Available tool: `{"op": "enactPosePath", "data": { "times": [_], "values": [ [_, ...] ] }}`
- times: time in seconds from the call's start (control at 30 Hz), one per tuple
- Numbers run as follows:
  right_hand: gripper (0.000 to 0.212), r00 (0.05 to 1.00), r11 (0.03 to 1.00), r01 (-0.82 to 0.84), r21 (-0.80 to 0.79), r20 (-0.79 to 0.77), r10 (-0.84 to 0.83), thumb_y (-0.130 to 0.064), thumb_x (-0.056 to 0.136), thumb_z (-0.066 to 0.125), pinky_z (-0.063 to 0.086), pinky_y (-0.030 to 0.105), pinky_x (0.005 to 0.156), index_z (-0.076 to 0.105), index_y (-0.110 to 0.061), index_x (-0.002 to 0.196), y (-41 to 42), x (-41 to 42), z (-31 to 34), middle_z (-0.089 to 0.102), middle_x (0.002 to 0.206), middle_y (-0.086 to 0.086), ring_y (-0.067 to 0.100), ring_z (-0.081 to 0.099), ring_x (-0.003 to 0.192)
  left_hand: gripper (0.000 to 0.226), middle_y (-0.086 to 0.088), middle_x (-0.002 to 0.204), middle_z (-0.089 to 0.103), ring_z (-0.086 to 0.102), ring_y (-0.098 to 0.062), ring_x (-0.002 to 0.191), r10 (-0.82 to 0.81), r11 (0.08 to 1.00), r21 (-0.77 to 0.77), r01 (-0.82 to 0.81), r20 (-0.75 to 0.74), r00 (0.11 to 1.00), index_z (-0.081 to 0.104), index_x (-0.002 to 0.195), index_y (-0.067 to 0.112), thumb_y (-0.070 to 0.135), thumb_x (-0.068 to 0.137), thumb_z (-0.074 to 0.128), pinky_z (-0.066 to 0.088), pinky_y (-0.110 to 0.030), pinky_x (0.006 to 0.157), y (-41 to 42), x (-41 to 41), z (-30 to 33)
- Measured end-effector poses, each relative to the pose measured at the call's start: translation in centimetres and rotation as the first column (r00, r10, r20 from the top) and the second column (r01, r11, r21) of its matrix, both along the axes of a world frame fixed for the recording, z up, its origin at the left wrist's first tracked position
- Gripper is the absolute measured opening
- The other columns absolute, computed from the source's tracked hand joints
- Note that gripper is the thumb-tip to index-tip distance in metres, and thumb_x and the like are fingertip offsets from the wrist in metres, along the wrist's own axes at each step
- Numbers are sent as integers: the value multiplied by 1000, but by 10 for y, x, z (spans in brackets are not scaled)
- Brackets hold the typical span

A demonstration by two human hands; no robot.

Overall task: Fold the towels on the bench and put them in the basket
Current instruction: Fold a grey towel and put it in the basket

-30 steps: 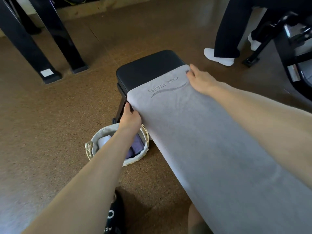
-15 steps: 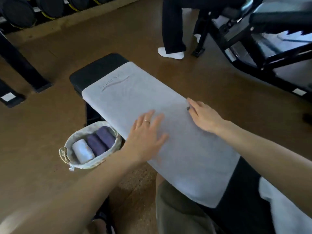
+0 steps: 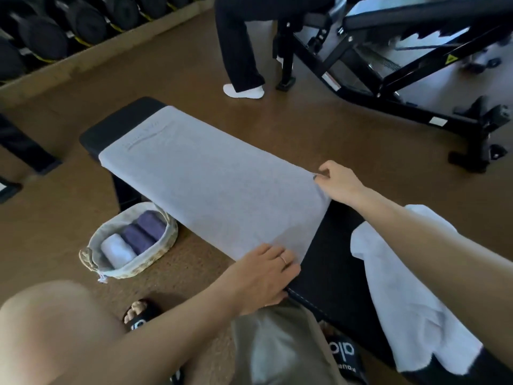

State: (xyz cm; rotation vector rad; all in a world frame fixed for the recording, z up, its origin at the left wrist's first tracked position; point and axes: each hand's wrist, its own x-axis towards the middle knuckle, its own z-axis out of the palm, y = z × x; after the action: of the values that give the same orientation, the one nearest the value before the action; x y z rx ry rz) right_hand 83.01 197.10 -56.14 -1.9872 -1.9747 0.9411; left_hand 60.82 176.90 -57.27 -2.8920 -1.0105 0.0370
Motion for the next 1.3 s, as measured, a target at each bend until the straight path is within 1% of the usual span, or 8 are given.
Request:
{"op": "enactPosePath", "data": {
  "times": [0.2, 0.47, 0.73, 1.0, 1.07, 1.13, 1.2, 1.3],
  "values": [
    [56, 990, 991, 100, -83, -89, -107, -36, 102, 51, 40, 36, 102, 39, -15, 153, 2, 7, -1, 46, 153, 8, 30, 46, 137, 15, -1, 101, 60, 56, -22, 84, -72, 995, 73, 72, -10, 997, 54, 106, 16, 20, 92, 59, 46, -33, 73, -9, 6, -5],
    [55, 949, 972, 215, -89, -214, -230, -10, 93, 67, 39, 40, 109, 49, -8, 145, 3, 17, 1, 48, 148, 11, 31, 44, 137, 11, 3, 84, 59, 57, -17, 68, -18, 997, 70, 16, 31, 999, 60, 89, 18, 24, 90, 69, 44, -29, 61, -14, 4, -3],
    [31, 978, 984, 178, 24, -113, -174, -2, 91, 61, 44, 34, 86, 60, -16, 119, -3, 31, 3, 58, 117, 3, 25, 56, 113, 11, 1, 81, 55, 52, -19, 65, -50, 997, 57, 47, 45, 998, 55, 86, 15, 17, 92, 64, 49, -32, 61, -21, 1, -9],
    [49, 971, 944, -152, 293, 222, 87, -21, 102, 52, 45, 46, 105, 43, -14, 149, -28, 12, 5, 46, 148, 13, 33, 47, 133, 26, 1, 86, 56, 56, -19, 70, -72, 997, 24, 69, 122, 990, 46, 102, 18, 44, 102, 47, 45, -32, 64, -19, 2, 8],
    [50, 936, 882, -320, 345, 258, 238, -28, 106, 46, 39, 44, 112, 40, -14, 153, -37, -1, -1, 43, 154, 9, 30, 41, 141, 28, -2, 99, 58, 59, -21, 82, 4, 1000, 24, -8, 157, 988, 47, 111, 19, 46, 105, 41, 47, -34, 73, -11, 4, 10],
    [50, 907, 866, -393, 309, 285, 310, -33, 108, 39, 38, 44, 113, 36, -17, 155, -42, -10, -10, 42, 155, 8, 28, 41, 142, 52, -11, 134, 54, 55, -28, 118, 150, 988, 22, -152, 81, 985, 44, 137, 18, 58, 104, 35, 47, -41, 100, 0, 2, 4],
    [48, 902, 901, -364, 236, 330, 278, -38, 109, 31, 42, 46, 105, 33, -20, 154, -42, -8, -19, 47, 149, 11, 32, 48, 133, 79, -16, 165, 23, 22, -33, 152, 214, 975, -58, -215, -28, 976, 18, 160, 21, 71, 100, 25, 20, -50, 124, 6, -2, -5],
    [51, 932, 982, -173, 78, 336, 137, -46, 109, 22, 48, 48, 94, 40, -15, 145, -33, 7, -21, 58, 131, 16, 36, 59, 114, 88, -12, 169, -15, -17, -29, 155, 196, 965, -172, -200, -40, 980, -11, 162, 27, 77, 97, 22, -11, -52, 125, 5, -5, -21]
  ]
}}
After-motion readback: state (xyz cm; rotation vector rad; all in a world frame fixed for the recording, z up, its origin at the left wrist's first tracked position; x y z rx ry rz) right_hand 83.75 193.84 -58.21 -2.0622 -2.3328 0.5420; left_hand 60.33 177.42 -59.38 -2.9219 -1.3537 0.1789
